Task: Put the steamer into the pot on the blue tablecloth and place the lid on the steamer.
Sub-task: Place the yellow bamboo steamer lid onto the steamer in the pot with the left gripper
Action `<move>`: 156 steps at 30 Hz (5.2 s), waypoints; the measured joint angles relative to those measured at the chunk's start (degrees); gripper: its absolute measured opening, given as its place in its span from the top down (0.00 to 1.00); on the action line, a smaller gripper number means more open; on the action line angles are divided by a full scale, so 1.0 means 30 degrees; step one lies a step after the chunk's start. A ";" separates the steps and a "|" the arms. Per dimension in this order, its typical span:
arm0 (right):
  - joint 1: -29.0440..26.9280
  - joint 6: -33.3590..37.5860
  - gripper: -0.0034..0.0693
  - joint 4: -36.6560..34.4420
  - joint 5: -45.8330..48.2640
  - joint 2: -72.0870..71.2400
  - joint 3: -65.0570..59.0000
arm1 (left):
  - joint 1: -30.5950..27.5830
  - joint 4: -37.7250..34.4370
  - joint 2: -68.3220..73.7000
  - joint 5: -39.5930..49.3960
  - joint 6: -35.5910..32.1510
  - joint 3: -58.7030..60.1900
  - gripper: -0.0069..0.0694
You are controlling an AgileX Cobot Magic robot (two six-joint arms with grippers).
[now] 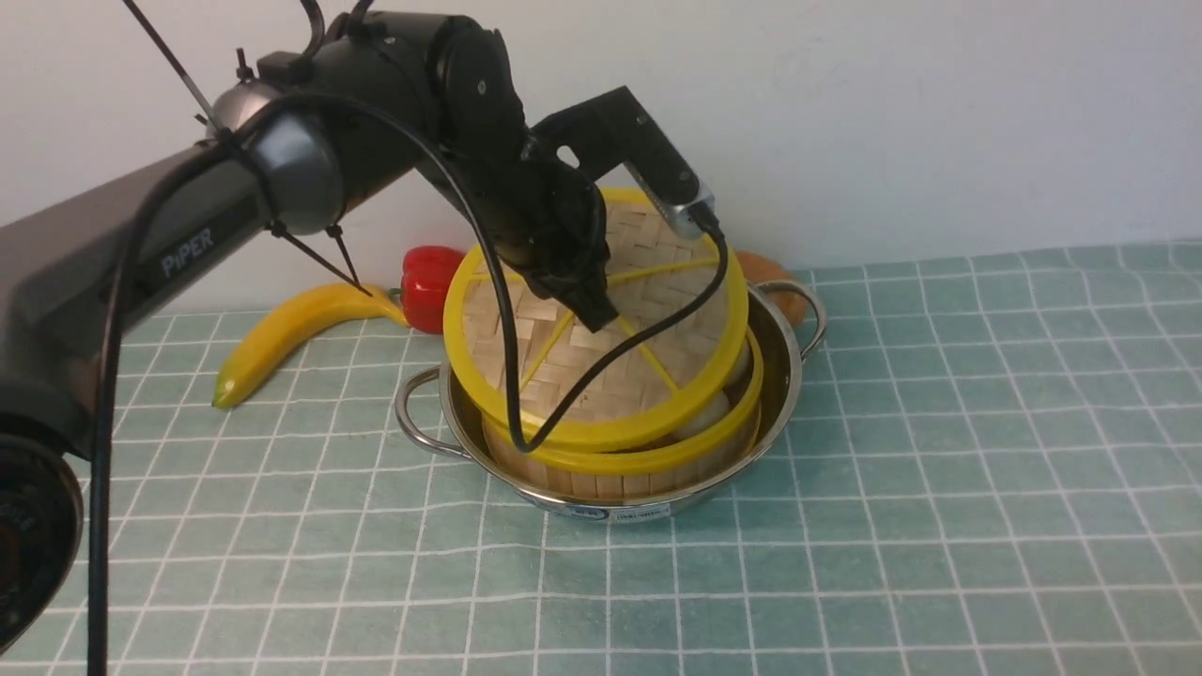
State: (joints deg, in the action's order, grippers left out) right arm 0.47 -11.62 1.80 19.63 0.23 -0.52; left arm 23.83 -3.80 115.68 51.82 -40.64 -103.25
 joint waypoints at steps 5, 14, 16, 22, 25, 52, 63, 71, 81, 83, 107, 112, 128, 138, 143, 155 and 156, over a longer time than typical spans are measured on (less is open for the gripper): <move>0.0000 -0.0015 0.62 0.0000 0.0000 0.0000 0.0000 | 0.0000 -0.0033 0.0000 -0.0162 -0.0096 -0.0007 0.76; 0.0000 -0.0015 0.62 0.0000 0.0000 0.0000 0.0000 | 0.0000 -0.0078 -0.0046 0.0159 -0.0111 -0.0106 0.76; 0.0000 -0.0015 0.62 0.0000 0.0000 0.0000 0.0000 | 0.0000 -0.0078 -0.0152 0.0259 -0.0035 -0.0106 0.76; 0.0000 -0.0015 0.62 0.0000 0.0000 0.0000 0.0000 | 0.0000 -0.0037 -0.1057 0.1481 0.0182 -0.0106 0.76; 0.0000 -0.0015 0.62 0.0000 0.0000 0.0000 0.0000 | 0.0000 -0.0264 -0.1548 0.1898 0.0182 -0.0125 0.76; 0.0000 -0.0015 0.62 0.0000 0.0000 0.0000 0.0000 | 0.0000 -0.0890 0.0052 0.0702 -0.0842 -0.0122 0.76; 0.0000 -0.0015 0.62 0.0000 0.0000 0.0000 0.0000 | 0.0006 -0.0822 0.0955 -0.0265 -0.0863 -0.0122 0.76; 0.0000 -0.0015 0.62 0.0000 0.0000 0.0000 0.0000 | 0.0084 -0.0397 0.1007 -0.0880 -0.0863 -0.0122 0.76; 0.0000 -0.0015 0.62 0.0000 0.0000 0.0000 0.0000 | 0.0084 -0.0209 0.1406 -0.1484 -0.0841 -0.0122 0.76; 0.0000 -0.0015 0.62 0.0000 0.0000 0.0000 0.0000 | 0.0084 -0.0209 0.1337 -0.1466 -0.0823 -0.0122 0.76; 0.0000 -0.0016 0.62 0.0000 0.0000 0.0000 0.0000 | -0.0195 -0.2304 0.0063 0.0408 -0.0529 -0.0122 0.76; 0.0000 -0.0016 0.62 0.0000 0.0000 0.0000 0.0000 | -0.0281 -0.2321 0.0231 -0.0101 -0.0831 -0.0122 0.76; 0.0000 -0.0016 0.62 0.0000 0.0000 0.0000 0.0000 | -0.0318 -0.2443 0.0581 -0.0168 -0.0818 -0.0122 0.76; 0.0000 -0.0016 0.62 0.0000 0.0000 0.0000 0.0000 | -0.0429 -0.2482 0.1159 -0.0294 -0.0818 -0.0122 0.76; 0.0000 -0.0016 0.62 0.0000 0.0000 0.0000 0.0000 | -0.0429 -0.2582 0.1474 -0.0772 -0.0818 -0.0122 0.76; 0.0000 -0.0016 0.62 0.0000 0.0000 0.0000 0.0000 | -0.0429 -0.2628 0.1550 -0.0990 -0.0853 -0.0122 0.76; 0.0000 -0.0016 0.62 0.0000 0.0000 0.0000 0.0000 | -0.0429 -0.2628 0.1567 -0.0989 -0.0853 -0.0122 0.76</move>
State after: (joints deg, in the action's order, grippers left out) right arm 0.47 -11.67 1.80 19.63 0.23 -0.52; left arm 22.54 -11.68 120.38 48.86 -43.20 -103.61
